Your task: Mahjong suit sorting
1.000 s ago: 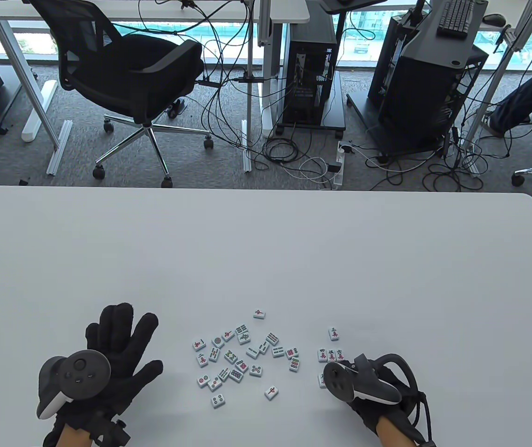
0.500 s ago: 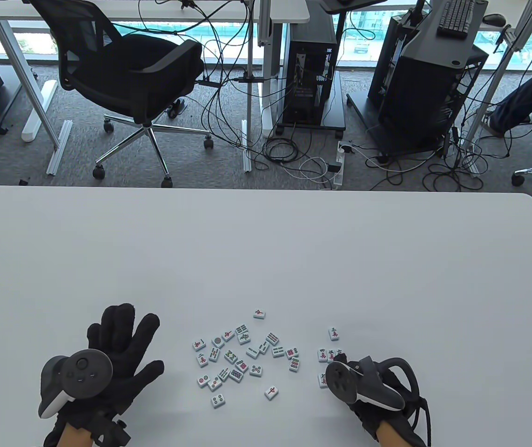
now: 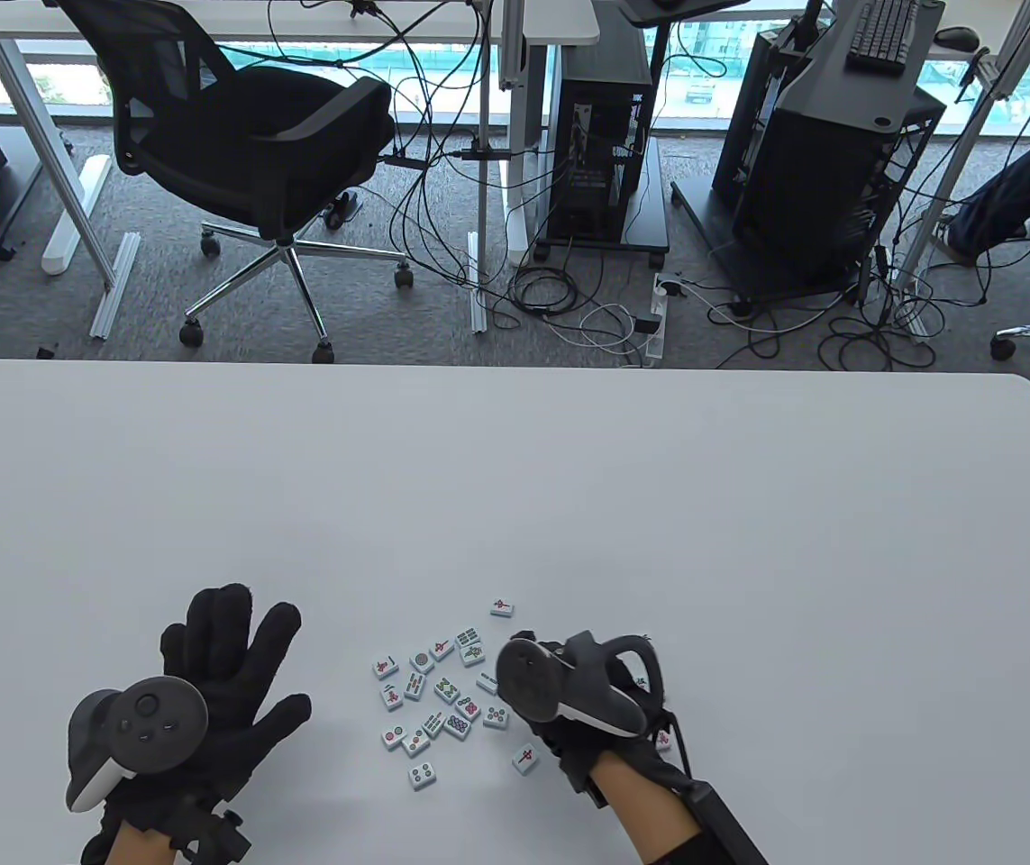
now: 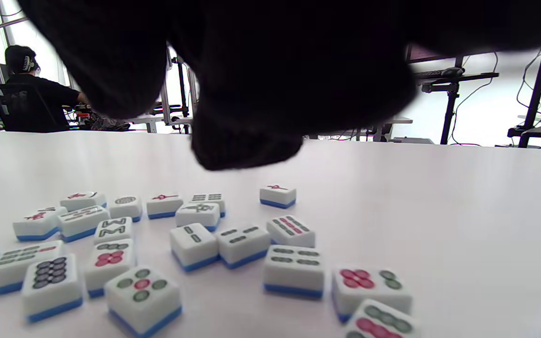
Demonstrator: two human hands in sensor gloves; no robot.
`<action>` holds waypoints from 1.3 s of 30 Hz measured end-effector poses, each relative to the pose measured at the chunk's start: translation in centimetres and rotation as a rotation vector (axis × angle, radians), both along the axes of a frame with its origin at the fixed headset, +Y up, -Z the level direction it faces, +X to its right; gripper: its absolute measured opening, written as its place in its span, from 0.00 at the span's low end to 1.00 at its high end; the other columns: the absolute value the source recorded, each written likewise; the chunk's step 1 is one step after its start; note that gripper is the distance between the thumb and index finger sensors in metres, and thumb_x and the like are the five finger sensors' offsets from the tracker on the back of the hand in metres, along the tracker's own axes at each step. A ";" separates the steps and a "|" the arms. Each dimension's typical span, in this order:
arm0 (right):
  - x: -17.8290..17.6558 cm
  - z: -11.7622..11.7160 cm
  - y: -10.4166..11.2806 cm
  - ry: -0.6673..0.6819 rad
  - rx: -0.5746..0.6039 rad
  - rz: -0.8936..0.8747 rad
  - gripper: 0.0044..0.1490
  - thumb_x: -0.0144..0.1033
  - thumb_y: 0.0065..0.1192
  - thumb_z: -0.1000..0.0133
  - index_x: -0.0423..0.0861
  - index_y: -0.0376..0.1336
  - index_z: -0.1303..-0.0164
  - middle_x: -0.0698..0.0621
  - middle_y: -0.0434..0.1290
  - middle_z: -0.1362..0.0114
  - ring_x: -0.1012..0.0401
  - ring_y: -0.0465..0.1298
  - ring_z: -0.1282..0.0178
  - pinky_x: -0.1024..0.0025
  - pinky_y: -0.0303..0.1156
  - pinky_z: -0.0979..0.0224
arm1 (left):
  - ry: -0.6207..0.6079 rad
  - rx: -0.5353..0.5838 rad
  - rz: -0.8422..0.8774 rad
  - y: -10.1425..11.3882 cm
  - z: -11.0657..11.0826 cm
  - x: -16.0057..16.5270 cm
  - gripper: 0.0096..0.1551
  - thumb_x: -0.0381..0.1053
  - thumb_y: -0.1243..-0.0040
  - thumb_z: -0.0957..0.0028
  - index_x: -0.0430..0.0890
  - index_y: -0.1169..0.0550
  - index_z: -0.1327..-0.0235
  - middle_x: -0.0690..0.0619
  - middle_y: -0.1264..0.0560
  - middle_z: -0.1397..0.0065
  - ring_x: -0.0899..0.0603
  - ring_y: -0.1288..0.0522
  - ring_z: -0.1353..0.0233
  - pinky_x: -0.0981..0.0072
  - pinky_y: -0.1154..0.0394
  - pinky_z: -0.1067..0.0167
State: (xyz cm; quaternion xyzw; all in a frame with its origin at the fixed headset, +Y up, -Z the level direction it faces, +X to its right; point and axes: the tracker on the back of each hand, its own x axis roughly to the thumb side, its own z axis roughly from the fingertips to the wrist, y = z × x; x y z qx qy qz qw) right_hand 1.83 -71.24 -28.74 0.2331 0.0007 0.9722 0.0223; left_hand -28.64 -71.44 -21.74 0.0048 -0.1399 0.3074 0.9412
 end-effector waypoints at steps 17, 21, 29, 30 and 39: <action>-13.7 -3.8 -3.8 -0.105 -0.118 0.213 0.37 0.53 0.68 0.55 0.34 0.74 0.51 0.51 0.82 0.77 0.67 0.75 0.90 0.74 0.75 0.84 | 0.023 0.039 0.059 0.6 0.2 -1.0 0.48 0.79 0.57 0.50 0.68 0.58 0.20 0.68 0.78 0.21 0.52 0.84 0.19 0.45 0.83 0.30; -14.5 -4.1 -4.4 -0.120 -0.202 0.302 0.38 0.54 0.68 0.54 0.34 0.74 0.50 0.51 0.82 0.76 0.67 0.75 0.90 0.74 0.75 0.83 | 0.044 0.045 0.082 0.7 0.2 -1.6 0.48 0.79 0.57 0.50 0.68 0.58 0.20 0.68 0.79 0.21 0.52 0.84 0.19 0.45 0.84 0.30; -14.8 -4.7 -5.2 -0.137 -0.275 0.259 0.37 0.47 0.72 0.54 0.27 0.71 0.52 0.52 0.81 0.76 0.68 0.74 0.90 0.74 0.75 0.83 | 0.050 0.043 0.084 0.7 0.3 -1.7 0.48 0.79 0.57 0.50 0.68 0.58 0.20 0.68 0.79 0.21 0.52 0.84 0.19 0.45 0.83 0.30; -14.6 -4.8 -5.1 -0.137 -0.285 0.249 0.37 0.47 0.72 0.54 0.27 0.71 0.53 0.52 0.81 0.76 0.68 0.74 0.90 0.74 0.75 0.83 | 0.052 0.044 0.085 0.7 0.3 -1.7 0.48 0.79 0.57 0.50 0.68 0.58 0.20 0.68 0.79 0.21 0.52 0.84 0.19 0.45 0.83 0.30; -8.1 -6.9 0.6 -0.119 -0.175 -0.070 0.38 0.45 0.74 0.57 0.31 0.70 0.46 0.51 0.82 0.71 0.66 0.77 0.85 0.72 0.77 0.78 | 0.055 0.047 0.093 0.8 0.3 -1.9 0.48 0.79 0.57 0.50 0.68 0.58 0.20 0.68 0.79 0.21 0.52 0.84 0.19 0.45 0.83 0.30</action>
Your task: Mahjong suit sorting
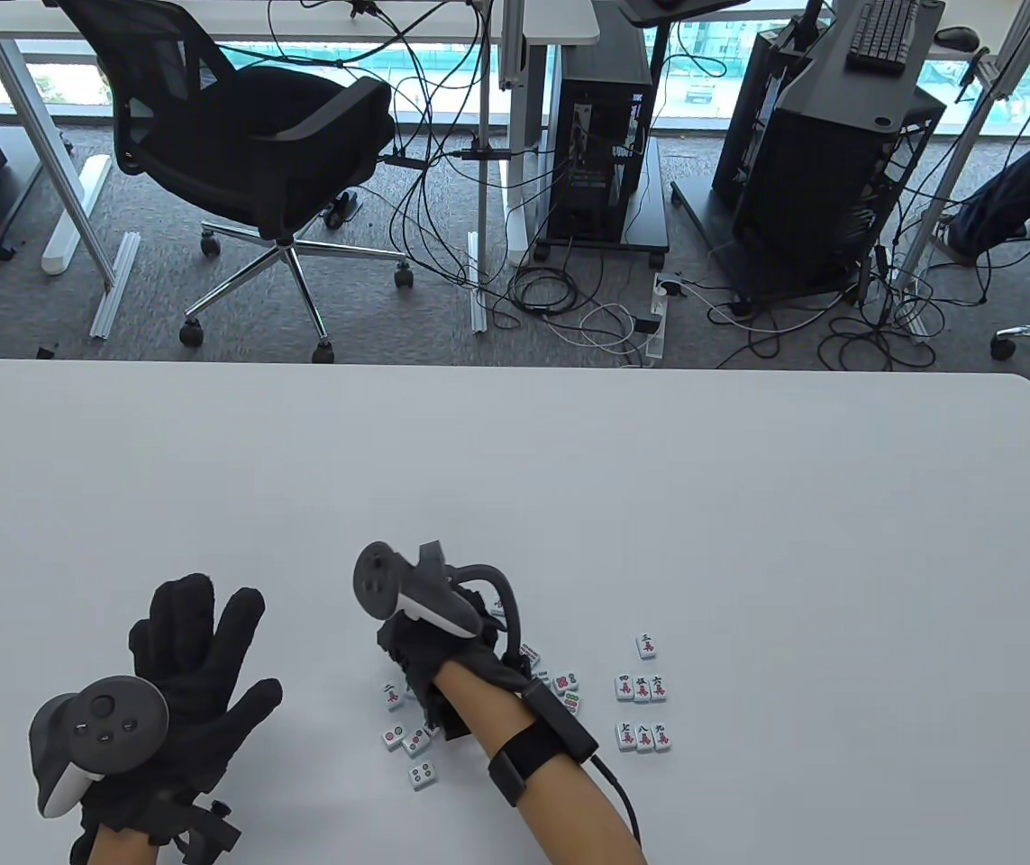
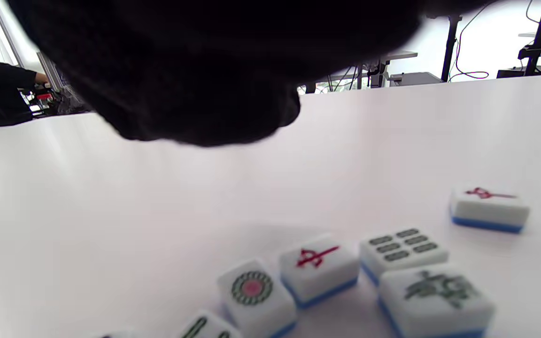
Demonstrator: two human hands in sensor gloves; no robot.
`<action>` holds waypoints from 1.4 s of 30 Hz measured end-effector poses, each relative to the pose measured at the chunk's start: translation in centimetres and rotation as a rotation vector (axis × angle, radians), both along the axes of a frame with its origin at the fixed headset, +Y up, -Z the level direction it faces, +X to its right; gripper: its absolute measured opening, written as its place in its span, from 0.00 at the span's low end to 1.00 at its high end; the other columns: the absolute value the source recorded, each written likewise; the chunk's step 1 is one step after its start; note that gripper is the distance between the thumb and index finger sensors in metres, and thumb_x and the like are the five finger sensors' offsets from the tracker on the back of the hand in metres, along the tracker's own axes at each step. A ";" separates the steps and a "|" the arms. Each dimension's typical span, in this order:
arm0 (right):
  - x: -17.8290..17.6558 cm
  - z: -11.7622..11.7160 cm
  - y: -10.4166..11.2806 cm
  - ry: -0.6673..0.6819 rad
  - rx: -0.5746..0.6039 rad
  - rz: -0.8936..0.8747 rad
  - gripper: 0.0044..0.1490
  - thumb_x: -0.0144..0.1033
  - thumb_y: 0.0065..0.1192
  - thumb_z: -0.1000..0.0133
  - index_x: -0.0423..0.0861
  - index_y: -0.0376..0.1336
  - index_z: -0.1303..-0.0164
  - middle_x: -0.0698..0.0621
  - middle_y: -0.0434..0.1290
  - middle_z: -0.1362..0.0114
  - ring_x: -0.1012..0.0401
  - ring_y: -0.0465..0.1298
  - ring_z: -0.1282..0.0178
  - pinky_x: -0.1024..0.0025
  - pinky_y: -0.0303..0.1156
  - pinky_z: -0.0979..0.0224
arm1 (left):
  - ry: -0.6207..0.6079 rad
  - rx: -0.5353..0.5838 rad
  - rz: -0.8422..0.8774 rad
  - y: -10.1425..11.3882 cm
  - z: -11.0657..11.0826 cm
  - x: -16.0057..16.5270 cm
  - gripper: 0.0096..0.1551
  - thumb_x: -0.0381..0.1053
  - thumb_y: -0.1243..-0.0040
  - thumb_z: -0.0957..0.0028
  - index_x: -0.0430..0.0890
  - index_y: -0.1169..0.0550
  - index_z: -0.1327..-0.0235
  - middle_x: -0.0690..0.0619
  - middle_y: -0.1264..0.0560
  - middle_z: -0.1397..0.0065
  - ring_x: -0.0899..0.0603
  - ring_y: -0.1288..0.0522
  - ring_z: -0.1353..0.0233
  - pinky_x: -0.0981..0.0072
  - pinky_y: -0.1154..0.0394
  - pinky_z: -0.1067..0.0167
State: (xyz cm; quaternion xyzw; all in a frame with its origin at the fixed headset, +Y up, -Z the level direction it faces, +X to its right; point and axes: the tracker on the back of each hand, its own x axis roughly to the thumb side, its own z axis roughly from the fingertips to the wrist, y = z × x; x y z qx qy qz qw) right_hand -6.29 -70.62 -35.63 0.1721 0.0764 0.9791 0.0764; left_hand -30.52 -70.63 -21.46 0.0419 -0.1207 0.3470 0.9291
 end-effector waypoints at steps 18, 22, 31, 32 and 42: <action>16.0 0.1 -3.7 0.156 0.036 0.402 0.36 0.43 0.73 0.57 0.38 0.69 0.41 0.49 0.82 0.62 0.63 0.80 0.77 0.70 0.80 0.70 | -0.015 -0.007 -0.019 -0.3 -0.1 0.3 0.48 0.79 0.57 0.50 0.68 0.58 0.20 0.67 0.78 0.21 0.51 0.84 0.19 0.45 0.83 0.30; 16.1 -0.1 -4.7 0.161 0.008 0.431 0.35 0.42 0.73 0.57 0.38 0.69 0.42 0.49 0.82 0.63 0.64 0.79 0.78 0.71 0.79 0.71 | -0.016 -0.014 -0.026 -0.3 -0.1 0.4 0.48 0.79 0.57 0.50 0.68 0.58 0.20 0.67 0.78 0.21 0.51 0.84 0.19 0.45 0.83 0.30; 15.6 0.1 -5.4 0.157 -0.034 0.535 0.35 0.42 0.71 0.56 0.38 0.68 0.41 0.49 0.82 0.63 0.63 0.79 0.78 0.70 0.78 0.71 | -0.014 -0.027 -0.033 -0.5 -0.2 0.5 0.48 0.79 0.57 0.50 0.68 0.58 0.20 0.67 0.78 0.21 0.51 0.84 0.19 0.45 0.83 0.30; 15.4 0.1 -5.2 0.147 -0.044 0.546 0.36 0.42 0.71 0.55 0.39 0.68 0.39 0.49 0.82 0.62 0.63 0.79 0.78 0.70 0.78 0.71 | -0.014 -0.028 -0.032 -0.5 -0.2 0.5 0.48 0.79 0.57 0.50 0.68 0.58 0.20 0.67 0.78 0.21 0.51 0.84 0.19 0.45 0.83 0.30; 9.4 2.0 -2.0 0.240 0.099 0.281 0.37 0.42 0.70 0.55 0.38 0.66 0.37 0.48 0.82 0.63 0.62 0.79 0.78 0.69 0.78 0.71 | -0.020 -0.015 -0.022 -0.4 -0.2 0.5 0.48 0.79 0.57 0.50 0.68 0.58 0.20 0.67 0.78 0.21 0.51 0.84 0.19 0.45 0.83 0.30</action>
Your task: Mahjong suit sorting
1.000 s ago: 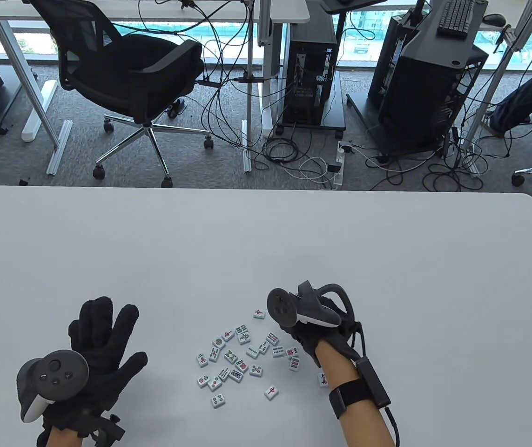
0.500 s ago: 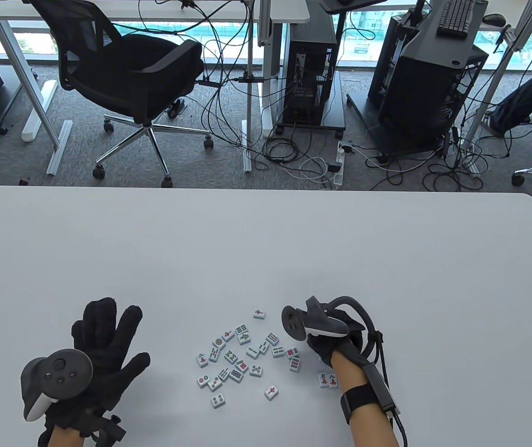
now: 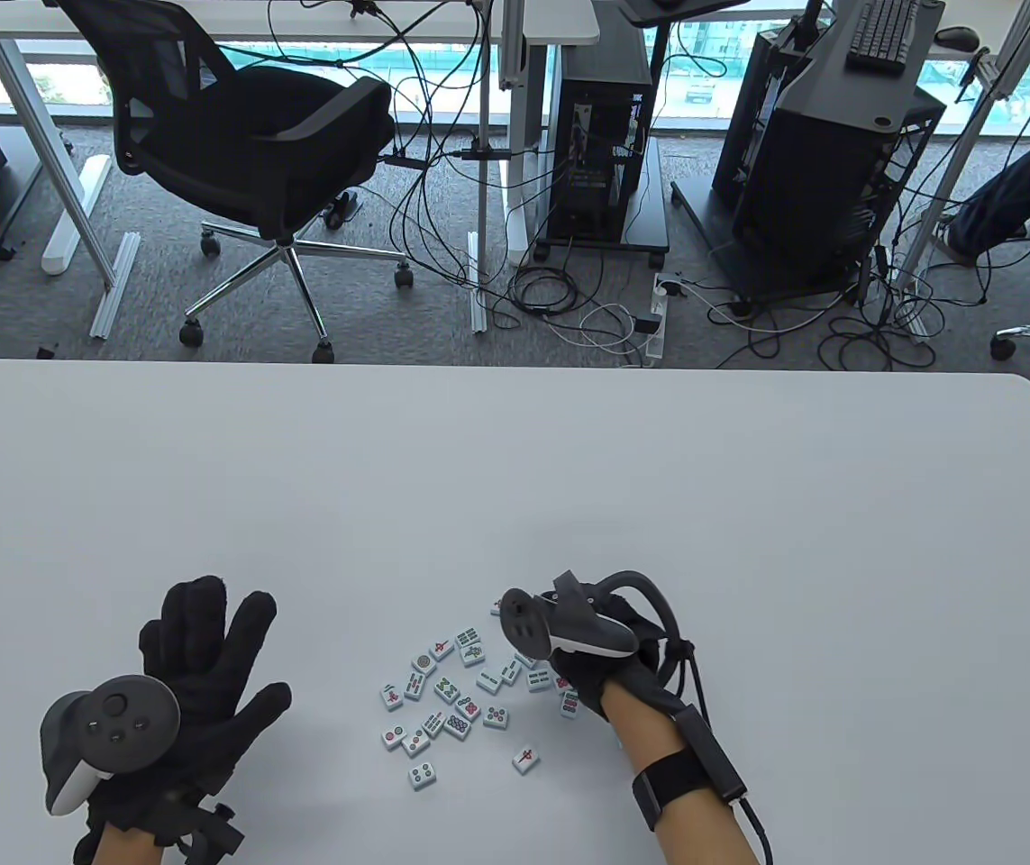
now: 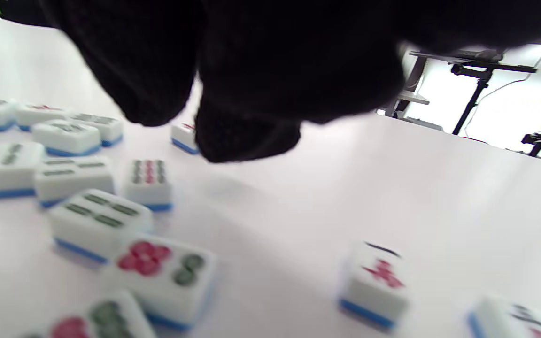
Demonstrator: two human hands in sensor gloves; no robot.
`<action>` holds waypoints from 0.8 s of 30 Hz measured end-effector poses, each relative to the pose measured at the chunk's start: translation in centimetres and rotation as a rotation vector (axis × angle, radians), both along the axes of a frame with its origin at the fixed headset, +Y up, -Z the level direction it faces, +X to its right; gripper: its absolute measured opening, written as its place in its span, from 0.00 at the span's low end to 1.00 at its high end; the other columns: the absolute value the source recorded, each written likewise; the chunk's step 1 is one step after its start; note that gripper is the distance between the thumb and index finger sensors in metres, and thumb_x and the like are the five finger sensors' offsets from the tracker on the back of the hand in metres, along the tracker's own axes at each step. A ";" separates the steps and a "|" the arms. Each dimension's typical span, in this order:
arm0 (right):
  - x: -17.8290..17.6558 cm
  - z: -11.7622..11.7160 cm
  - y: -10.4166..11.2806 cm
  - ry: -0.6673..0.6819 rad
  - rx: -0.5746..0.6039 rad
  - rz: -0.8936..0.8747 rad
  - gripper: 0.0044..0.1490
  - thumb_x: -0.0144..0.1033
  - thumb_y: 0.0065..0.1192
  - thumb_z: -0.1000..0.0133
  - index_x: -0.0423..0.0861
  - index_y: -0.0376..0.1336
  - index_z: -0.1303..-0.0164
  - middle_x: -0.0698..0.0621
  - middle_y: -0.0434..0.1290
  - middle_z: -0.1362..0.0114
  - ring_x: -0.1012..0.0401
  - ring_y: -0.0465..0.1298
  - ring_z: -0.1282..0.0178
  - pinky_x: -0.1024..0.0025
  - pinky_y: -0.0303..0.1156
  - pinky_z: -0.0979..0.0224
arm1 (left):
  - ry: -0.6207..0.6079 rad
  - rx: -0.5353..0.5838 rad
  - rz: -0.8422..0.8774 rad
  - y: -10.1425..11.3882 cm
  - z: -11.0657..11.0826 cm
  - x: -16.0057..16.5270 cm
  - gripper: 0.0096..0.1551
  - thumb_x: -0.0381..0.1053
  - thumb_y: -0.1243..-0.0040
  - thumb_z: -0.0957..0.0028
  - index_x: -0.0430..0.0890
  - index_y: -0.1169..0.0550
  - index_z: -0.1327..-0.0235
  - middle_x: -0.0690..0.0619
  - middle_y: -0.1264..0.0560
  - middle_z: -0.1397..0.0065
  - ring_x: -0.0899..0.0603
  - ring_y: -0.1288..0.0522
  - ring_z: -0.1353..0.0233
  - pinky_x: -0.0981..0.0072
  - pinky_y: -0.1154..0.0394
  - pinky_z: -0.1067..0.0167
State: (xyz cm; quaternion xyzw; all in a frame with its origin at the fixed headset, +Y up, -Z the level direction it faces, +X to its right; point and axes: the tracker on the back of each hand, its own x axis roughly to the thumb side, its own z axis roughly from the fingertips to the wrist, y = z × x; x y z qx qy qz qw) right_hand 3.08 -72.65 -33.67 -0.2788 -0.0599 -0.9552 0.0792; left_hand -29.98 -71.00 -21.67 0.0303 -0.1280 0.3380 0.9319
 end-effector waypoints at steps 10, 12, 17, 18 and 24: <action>-11.6 3.6 -1.2 0.280 0.019 0.034 0.36 0.43 0.70 0.55 0.40 0.68 0.38 0.49 0.82 0.66 0.64 0.78 0.81 0.70 0.77 0.74 | -0.004 0.011 0.011 0.1 0.1 -0.1 0.48 0.79 0.57 0.50 0.68 0.58 0.20 0.67 0.78 0.21 0.51 0.84 0.19 0.45 0.83 0.30; -12.7 3.9 -1.7 0.308 0.014 0.066 0.36 0.43 0.70 0.56 0.40 0.68 0.39 0.50 0.82 0.67 0.64 0.77 0.82 0.71 0.77 0.75 | -0.006 0.013 0.016 0.1 0.1 -0.1 0.48 0.79 0.57 0.50 0.68 0.58 0.20 0.67 0.78 0.21 0.51 0.84 0.19 0.45 0.83 0.30; -14.4 4.1 -2.6 0.321 -0.044 0.147 0.36 0.43 0.71 0.56 0.39 0.69 0.40 0.50 0.82 0.71 0.65 0.76 0.86 0.72 0.75 0.78 | -0.005 0.017 0.026 0.2 0.2 -0.2 0.48 0.79 0.57 0.50 0.68 0.58 0.20 0.67 0.78 0.21 0.51 0.84 0.19 0.45 0.83 0.30; -14.6 4.0 -2.8 0.314 -0.044 0.158 0.35 0.43 0.72 0.56 0.39 0.69 0.41 0.50 0.82 0.71 0.65 0.76 0.86 0.72 0.75 0.79 | -0.005 0.017 0.027 0.2 0.2 -0.2 0.48 0.79 0.57 0.50 0.68 0.58 0.20 0.67 0.78 0.21 0.52 0.84 0.19 0.45 0.83 0.30; -15.2 3.8 -3.7 0.316 -0.038 0.196 0.37 0.42 0.72 0.57 0.36 0.68 0.42 0.50 0.82 0.72 0.65 0.75 0.87 0.72 0.75 0.80 | -0.007 0.012 0.020 0.2 0.2 -0.2 0.48 0.79 0.57 0.50 0.68 0.58 0.20 0.67 0.78 0.21 0.51 0.84 0.19 0.45 0.83 0.30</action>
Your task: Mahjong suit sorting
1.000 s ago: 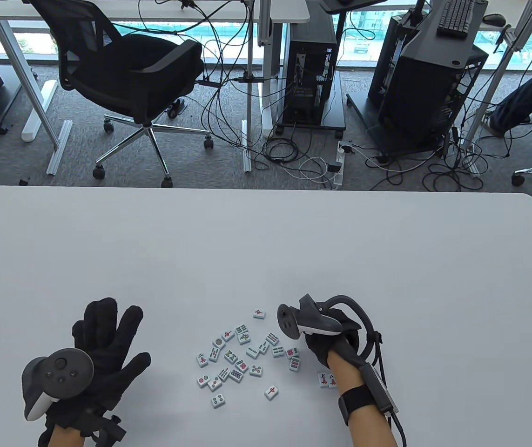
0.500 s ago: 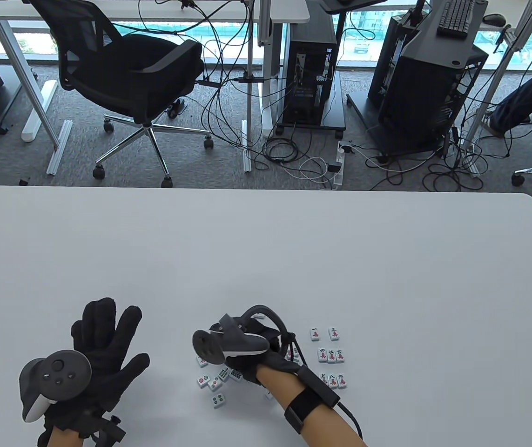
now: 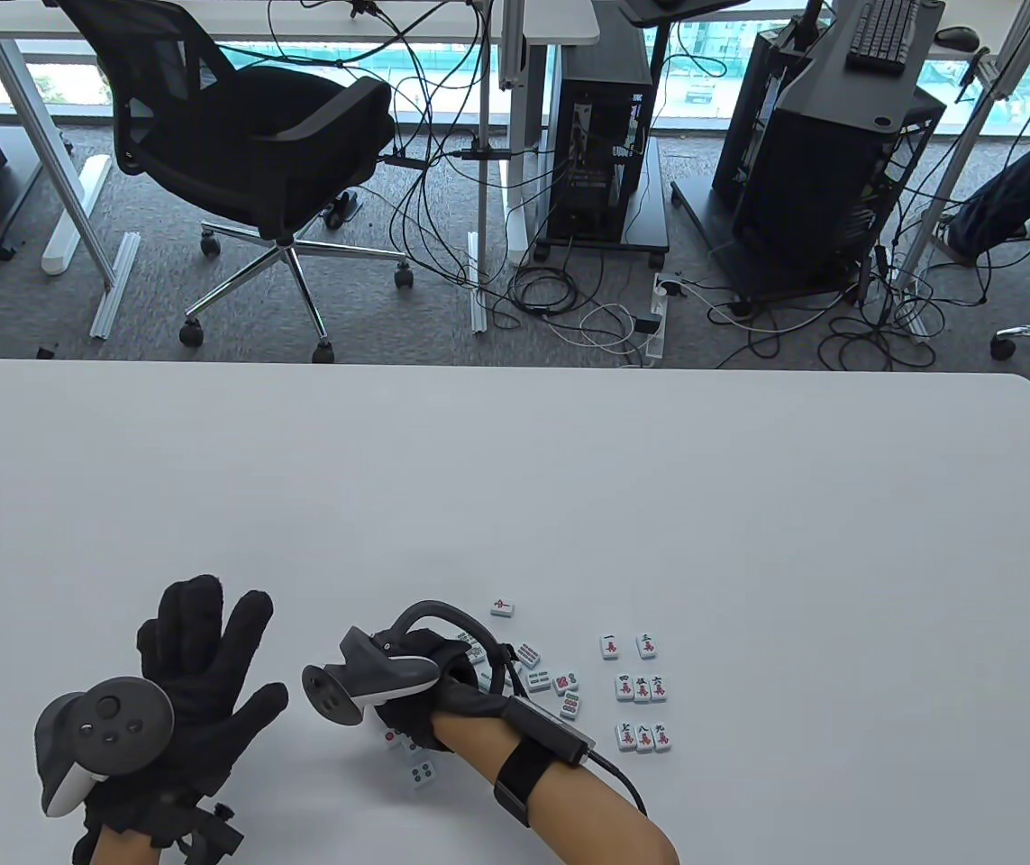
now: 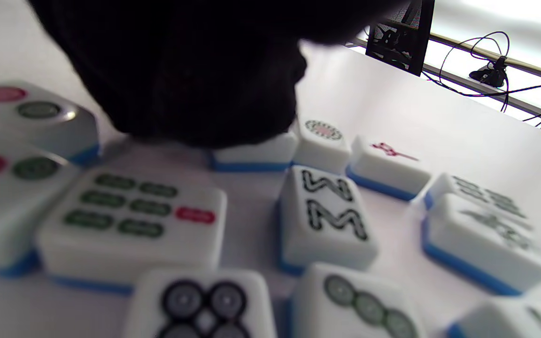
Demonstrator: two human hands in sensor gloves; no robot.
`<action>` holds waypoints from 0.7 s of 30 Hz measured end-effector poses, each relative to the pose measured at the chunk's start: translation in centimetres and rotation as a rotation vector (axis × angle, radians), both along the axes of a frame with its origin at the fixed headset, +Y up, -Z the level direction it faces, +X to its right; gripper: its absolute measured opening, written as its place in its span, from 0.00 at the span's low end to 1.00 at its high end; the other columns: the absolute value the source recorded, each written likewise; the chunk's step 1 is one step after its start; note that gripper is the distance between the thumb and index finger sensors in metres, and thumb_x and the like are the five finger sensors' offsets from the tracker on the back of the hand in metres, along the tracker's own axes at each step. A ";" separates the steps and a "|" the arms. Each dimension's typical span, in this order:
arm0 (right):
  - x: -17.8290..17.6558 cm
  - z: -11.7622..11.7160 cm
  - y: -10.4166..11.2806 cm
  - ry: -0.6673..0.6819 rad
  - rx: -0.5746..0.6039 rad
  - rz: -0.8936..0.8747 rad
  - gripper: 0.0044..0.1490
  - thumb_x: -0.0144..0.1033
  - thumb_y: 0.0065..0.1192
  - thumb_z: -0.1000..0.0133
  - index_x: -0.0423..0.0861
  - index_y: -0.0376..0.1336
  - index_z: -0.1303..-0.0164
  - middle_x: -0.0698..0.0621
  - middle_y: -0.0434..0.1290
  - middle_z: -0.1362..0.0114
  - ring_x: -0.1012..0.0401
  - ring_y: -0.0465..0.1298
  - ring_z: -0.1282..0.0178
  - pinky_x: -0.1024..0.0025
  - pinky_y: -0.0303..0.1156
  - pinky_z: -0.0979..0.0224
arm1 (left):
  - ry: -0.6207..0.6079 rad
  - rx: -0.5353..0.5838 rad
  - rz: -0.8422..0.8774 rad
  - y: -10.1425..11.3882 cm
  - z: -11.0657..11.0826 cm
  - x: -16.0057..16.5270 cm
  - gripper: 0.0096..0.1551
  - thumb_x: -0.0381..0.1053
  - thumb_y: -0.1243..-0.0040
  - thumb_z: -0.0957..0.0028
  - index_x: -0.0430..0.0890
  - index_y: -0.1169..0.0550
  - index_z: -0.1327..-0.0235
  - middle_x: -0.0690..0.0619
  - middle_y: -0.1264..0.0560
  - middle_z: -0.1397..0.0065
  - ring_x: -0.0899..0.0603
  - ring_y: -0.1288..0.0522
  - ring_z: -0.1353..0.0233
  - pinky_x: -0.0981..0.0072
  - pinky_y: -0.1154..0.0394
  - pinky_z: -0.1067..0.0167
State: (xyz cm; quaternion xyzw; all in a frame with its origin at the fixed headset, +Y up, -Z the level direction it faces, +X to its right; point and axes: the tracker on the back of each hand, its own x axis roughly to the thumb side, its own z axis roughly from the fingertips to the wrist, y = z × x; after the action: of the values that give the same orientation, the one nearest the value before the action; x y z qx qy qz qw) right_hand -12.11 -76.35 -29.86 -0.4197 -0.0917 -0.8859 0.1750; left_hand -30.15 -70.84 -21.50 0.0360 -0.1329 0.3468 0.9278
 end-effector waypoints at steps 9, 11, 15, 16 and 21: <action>2.1 -1.6 2.5 -0.040 -0.065 -0.300 0.37 0.42 0.75 0.59 0.36 0.70 0.44 0.52 0.82 0.74 0.66 0.75 0.87 0.73 0.75 0.80 | 0.003 0.005 0.000 0.1 0.1 -0.1 0.48 0.79 0.57 0.50 0.68 0.58 0.20 0.67 0.78 0.21 0.51 0.84 0.19 0.45 0.83 0.30; 3.9 -2.5 4.4 -0.092 -0.025 -0.359 0.37 0.42 0.74 0.59 0.37 0.69 0.43 0.51 0.82 0.73 0.66 0.75 0.86 0.72 0.76 0.79 | 0.004 0.005 0.003 0.1 0.1 -0.2 0.48 0.79 0.57 0.50 0.68 0.58 0.20 0.67 0.78 0.21 0.51 0.84 0.19 0.45 0.83 0.30; 8.6 -4.2 7.3 -0.211 -0.006 -0.423 0.37 0.42 0.74 0.59 0.38 0.69 0.42 0.51 0.82 0.72 0.65 0.76 0.85 0.72 0.76 0.77 | 0.000 0.006 0.004 0.2 0.1 -0.1 0.48 0.79 0.57 0.50 0.68 0.58 0.20 0.67 0.78 0.21 0.51 0.84 0.19 0.45 0.83 0.30; 9.6 -4.5 7.7 -0.231 -0.001 -0.436 0.37 0.41 0.74 0.59 0.38 0.69 0.42 0.51 0.82 0.71 0.65 0.76 0.85 0.72 0.76 0.77 | -0.002 0.007 0.001 0.2 0.1 -0.1 0.48 0.79 0.57 0.50 0.68 0.58 0.20 0.67 0.78 0.21 0.52 0.84 0.19 0.45 0.83 0.30; 15.7 -5.3 8.5 -0.326 0.092 -0.355 0.37 0.41 0.74 0.59 0.38 0.69 0.41 0.51 0.82 0.70 0.65 0.76 0.84 0.72 0.77 0.76 | -0.004 0.004 -0.006 0.1 0.1 0.1 0.48 0.79 0.57 0.50 0.68 0.58 0.20 0.67 0.78 0.21 0.51 0.84 0.19 0.45 0.83 0.30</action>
State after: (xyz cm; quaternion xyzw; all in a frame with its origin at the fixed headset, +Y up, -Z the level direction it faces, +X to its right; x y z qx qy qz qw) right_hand 3.61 -67.90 -35.13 -0.2723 -0.0029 -0.9620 0.0184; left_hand -30.09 -70.71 -21.42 0.0367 -0.1358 0.3438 0.9284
